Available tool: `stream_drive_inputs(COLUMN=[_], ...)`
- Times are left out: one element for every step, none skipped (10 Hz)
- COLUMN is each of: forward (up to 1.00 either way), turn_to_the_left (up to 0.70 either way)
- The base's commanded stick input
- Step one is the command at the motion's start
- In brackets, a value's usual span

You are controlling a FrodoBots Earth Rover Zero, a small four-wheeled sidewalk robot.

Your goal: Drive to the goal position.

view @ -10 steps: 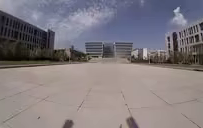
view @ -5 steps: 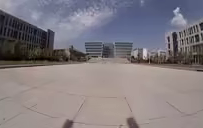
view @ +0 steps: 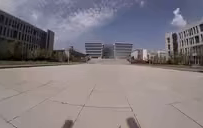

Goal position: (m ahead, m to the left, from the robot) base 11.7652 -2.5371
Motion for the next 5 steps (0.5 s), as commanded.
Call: stream_drive_inputs(forward=[0.70, 0.70, 0.70, 0.70, 0.70], turn_to_the_left=[0.00, 0.00, 0.00, 0.00, 0.00])
